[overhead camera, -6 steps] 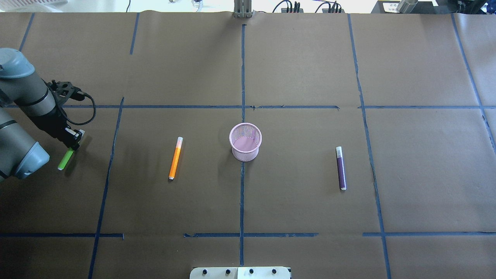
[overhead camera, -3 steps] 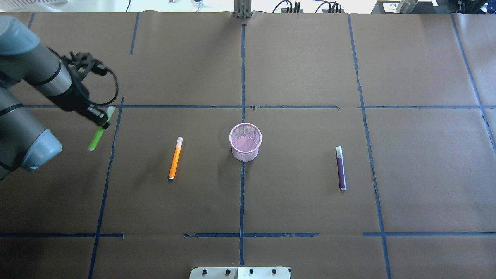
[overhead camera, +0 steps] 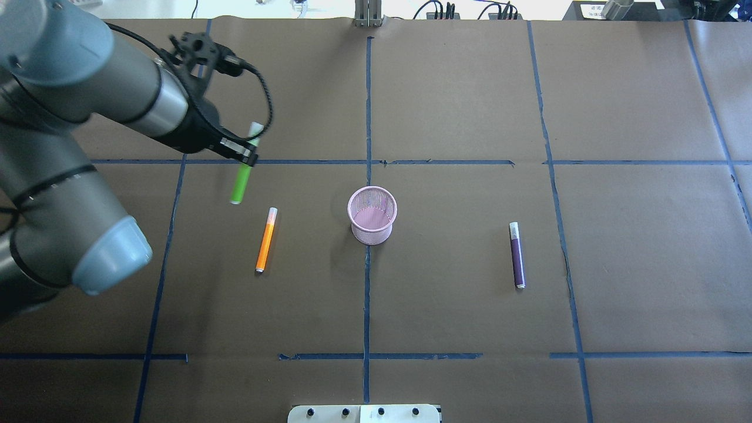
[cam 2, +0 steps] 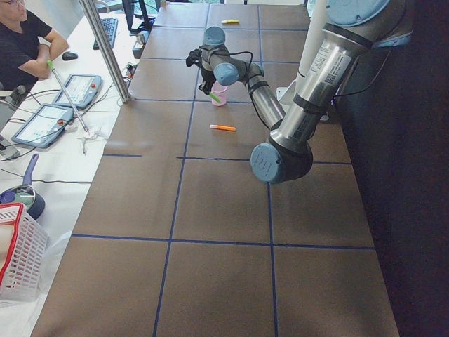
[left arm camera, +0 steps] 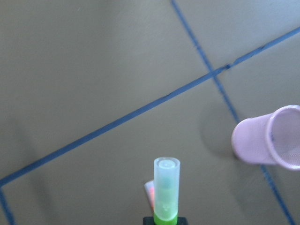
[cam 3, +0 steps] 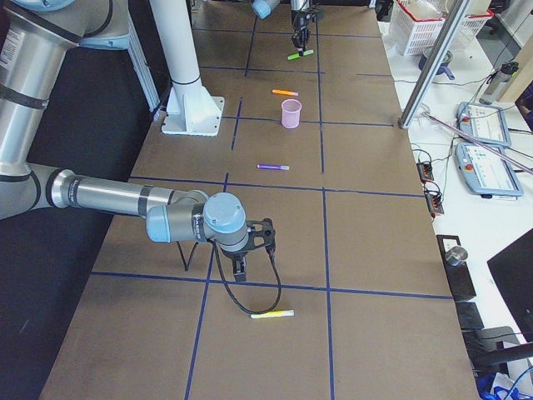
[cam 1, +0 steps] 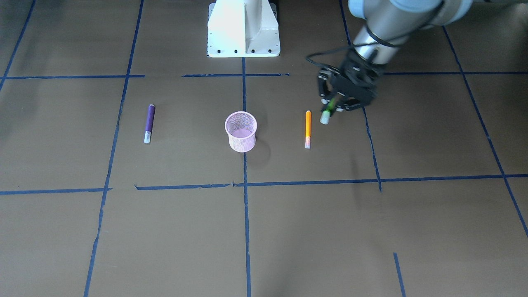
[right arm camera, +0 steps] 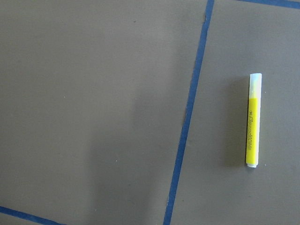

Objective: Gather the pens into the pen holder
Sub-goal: 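Lift the green highlighter with the left gripper and carry it over the pink cup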

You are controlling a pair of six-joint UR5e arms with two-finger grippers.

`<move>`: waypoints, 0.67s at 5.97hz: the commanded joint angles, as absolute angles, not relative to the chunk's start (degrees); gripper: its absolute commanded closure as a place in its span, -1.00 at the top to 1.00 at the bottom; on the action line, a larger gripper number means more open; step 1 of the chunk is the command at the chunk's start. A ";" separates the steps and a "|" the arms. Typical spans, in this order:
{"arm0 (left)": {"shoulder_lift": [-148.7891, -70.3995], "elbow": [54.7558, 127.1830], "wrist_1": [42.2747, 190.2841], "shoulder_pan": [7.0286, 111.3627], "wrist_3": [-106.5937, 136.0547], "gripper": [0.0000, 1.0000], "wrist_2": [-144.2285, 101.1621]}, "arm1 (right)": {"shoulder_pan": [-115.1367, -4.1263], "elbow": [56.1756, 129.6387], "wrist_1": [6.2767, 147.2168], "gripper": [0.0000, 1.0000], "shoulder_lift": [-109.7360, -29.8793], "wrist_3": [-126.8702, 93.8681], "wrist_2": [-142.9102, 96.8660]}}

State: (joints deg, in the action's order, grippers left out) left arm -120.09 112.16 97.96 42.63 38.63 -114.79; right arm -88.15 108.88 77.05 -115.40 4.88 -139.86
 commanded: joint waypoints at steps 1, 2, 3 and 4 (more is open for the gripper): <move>-123.64 112.59 107.53 34.75 47.15 -1.00 -101.23 | -88.15 108.90 75.42 1.00 -115.40 4.75 -140.01; -126.10 112.07 109.40 29.58 48.94 -1.00 -88.29 | -88.15 108.90 75.41 1.00 -115.40 4.75 -140.01; -128.73 110.06 112.90 23.44 50.17 -1.00 -75.10 | -88.15 108.90 75.41 1.00 -115.40 4.75 -140.01; -129.11 106.12 116.77 21.81 50.10 -1.00 -69.14 | -88.15 108.90 75.32 1.00 -115.40 4.75 -140.01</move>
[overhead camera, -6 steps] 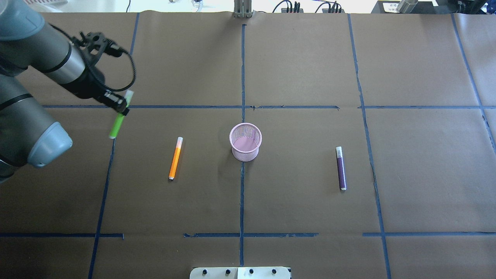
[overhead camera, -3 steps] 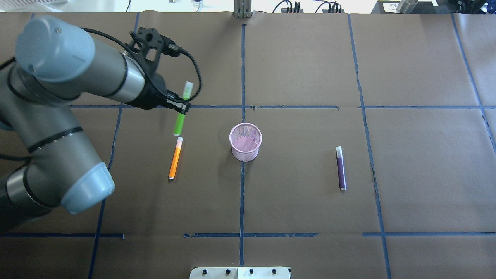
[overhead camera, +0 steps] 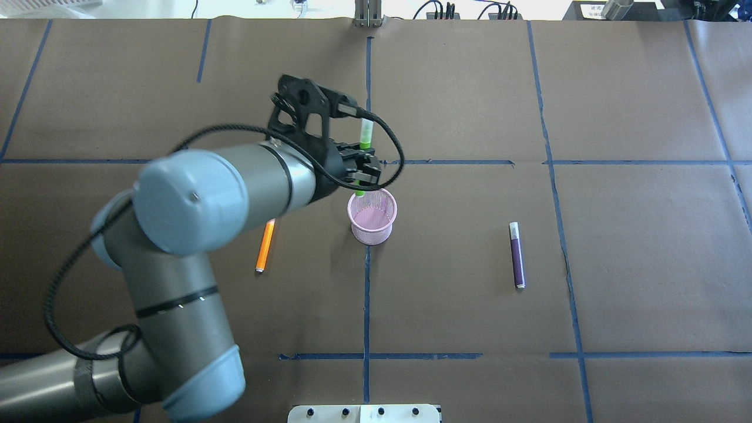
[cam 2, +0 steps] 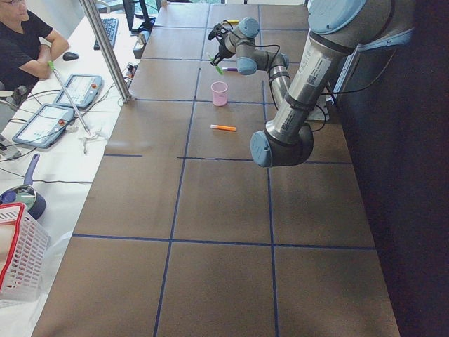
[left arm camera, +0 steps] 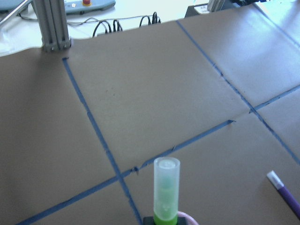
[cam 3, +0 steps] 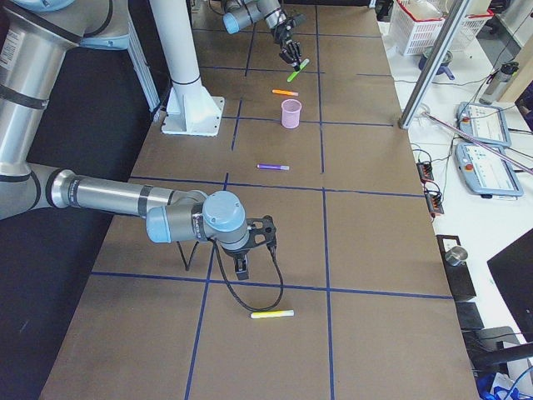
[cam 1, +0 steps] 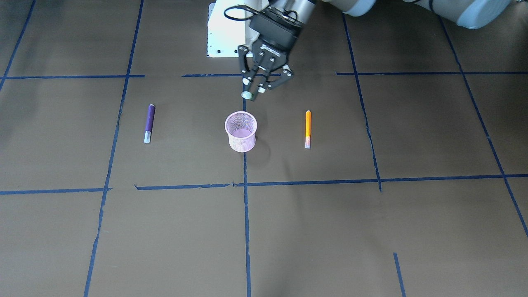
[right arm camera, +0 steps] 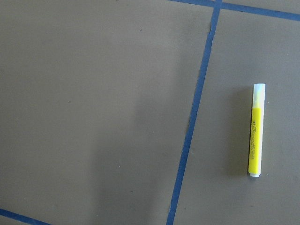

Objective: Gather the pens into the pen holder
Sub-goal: 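Lift the green highlighter with the left gripper and carry it over the pink cup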

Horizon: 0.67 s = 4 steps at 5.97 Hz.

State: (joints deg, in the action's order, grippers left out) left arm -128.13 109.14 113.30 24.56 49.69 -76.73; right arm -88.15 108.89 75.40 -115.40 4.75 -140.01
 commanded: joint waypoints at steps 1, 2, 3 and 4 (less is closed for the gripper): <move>-129.20 101.04 119.50 21.62 50.10 -0.99 -65.34 | -88.15 108.90 75.41 1.00 -115.40 4.75 -140.01; -129.20 98.55 120.58 20.66 50.10 -0.98 -62.87 | -88.15 108.46 75.41 1.00 -115.40 4.83 -140.01; -129.20 96.70 122.85 20.13 50.10 -0.95 -62.58 | -88.15 108.20 75.41 1.00 -115.40 4.83 -140.01; -128.85 95.90 124.61 18.65 50.10 -0.90 -62.06 | -88.15 108.11 75.41 1.00 -115.40 4.75 -140.10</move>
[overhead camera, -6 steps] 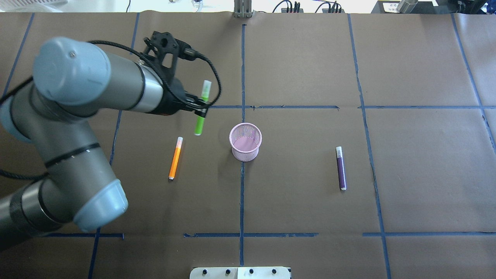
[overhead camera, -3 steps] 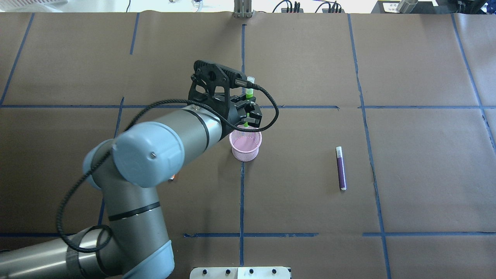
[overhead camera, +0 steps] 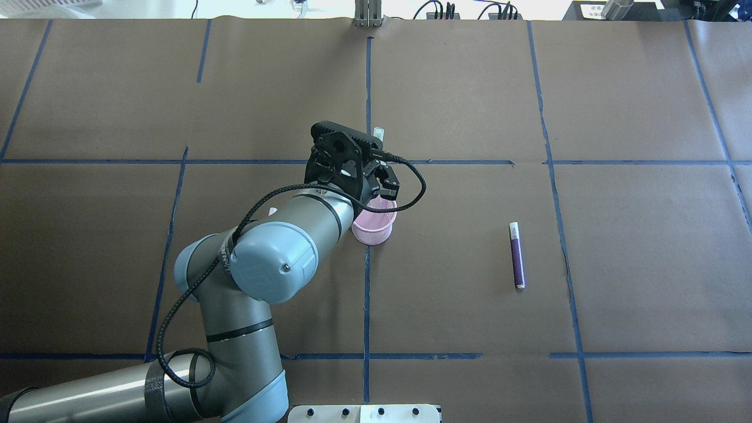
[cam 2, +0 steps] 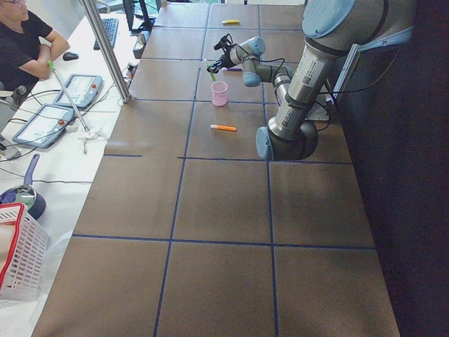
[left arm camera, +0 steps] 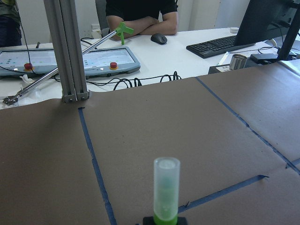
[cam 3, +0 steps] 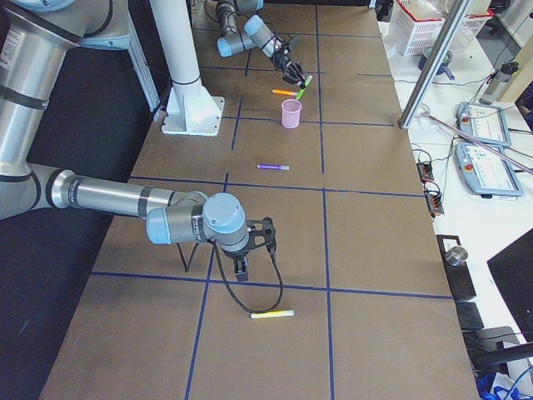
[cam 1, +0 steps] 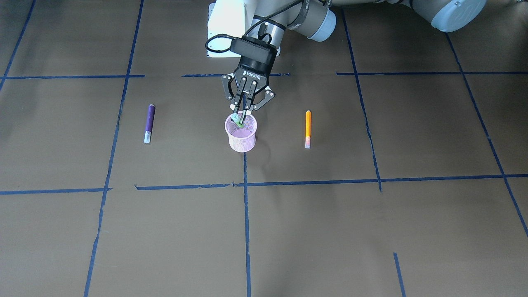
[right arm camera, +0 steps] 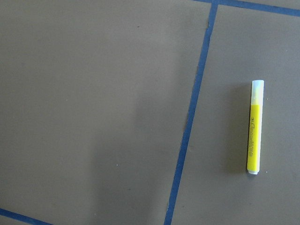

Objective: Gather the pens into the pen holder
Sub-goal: 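Open the left gripper to drop the green highlighter into the cup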

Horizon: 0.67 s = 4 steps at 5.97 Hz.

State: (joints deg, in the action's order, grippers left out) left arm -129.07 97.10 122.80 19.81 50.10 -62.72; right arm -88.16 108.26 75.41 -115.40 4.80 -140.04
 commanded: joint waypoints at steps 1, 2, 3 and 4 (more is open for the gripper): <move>-128.76 95.45 125.15 17.50 50.10 -0.82 -60.92 | -88.15 107.84 75.41 1.00 -115.40 4.83 -140.01; -127.72 95.36 126.72 16.62 50.01 -0.63 -60.65 | -88.15 107.84 75.41 1.00 -115.40 4.83 -140.01; -127.71 95.27 127.26 16.52 50.01 -0.01 -60.64 | -88.15 107.84 75.41 1.00 -115.40 4.83 -140.01; -127.71 95.36 127.27 16.61 49.84 0.98 -60.64 | -88.15 107.84 75.41 1.00 -115.31 4.66 -140.01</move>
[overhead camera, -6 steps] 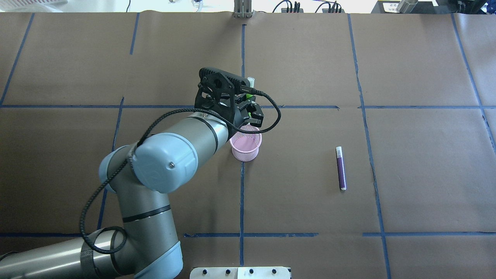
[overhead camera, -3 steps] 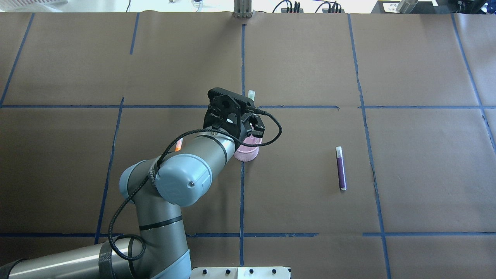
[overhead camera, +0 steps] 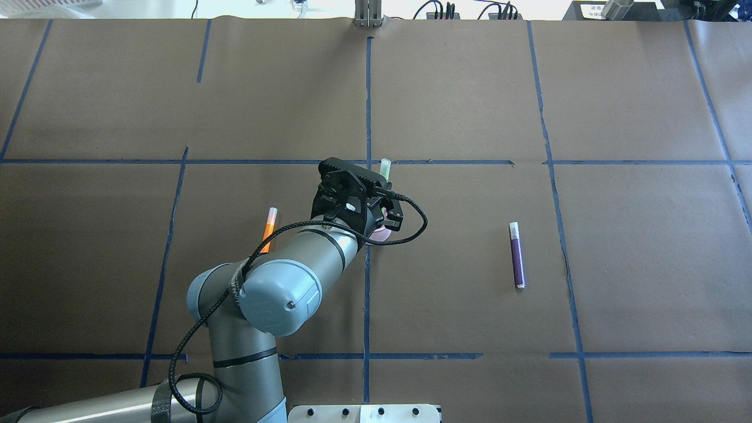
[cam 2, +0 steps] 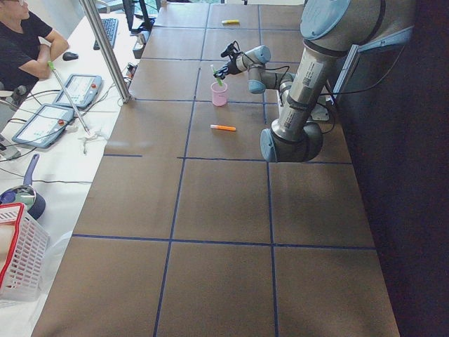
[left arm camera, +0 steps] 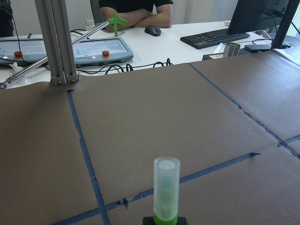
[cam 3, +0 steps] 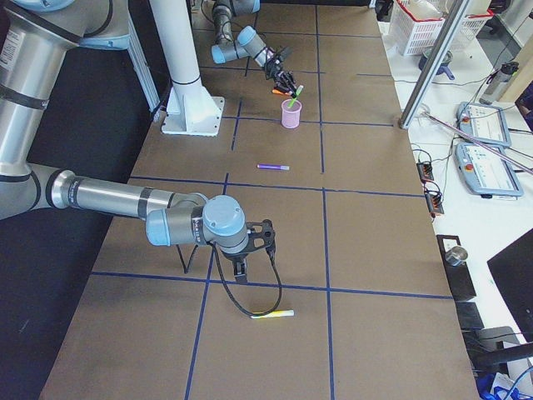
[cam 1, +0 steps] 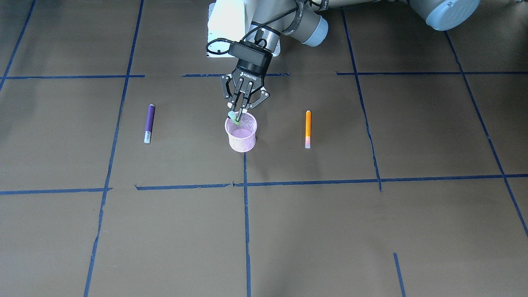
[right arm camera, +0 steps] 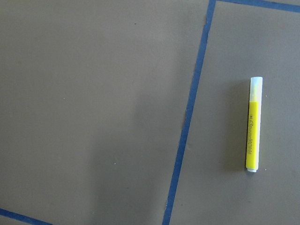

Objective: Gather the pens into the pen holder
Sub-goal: 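Open the left gripper to drop the green highlighter into the cup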

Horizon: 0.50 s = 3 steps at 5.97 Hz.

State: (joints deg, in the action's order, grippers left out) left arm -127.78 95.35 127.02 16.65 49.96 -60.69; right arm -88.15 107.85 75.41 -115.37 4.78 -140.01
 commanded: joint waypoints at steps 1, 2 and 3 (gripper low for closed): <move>-127.88 95.88 127.35 16.61 50.01 1.00 -60.64 | -88.15 107.84 75.50 1.00 -115.14 4.57 -140.01; -127.88 97.02 127.27 16.61 50.27 1.00 -60.73 | -88.07 107.75 75.59 1.00 -114.96 4.48 -139.57; -127.97 99.12 127.27 16.96 50.27 1.00 -60.82 | -88.07 107.58 75.59 1.00 -114.87 4.40 -138.87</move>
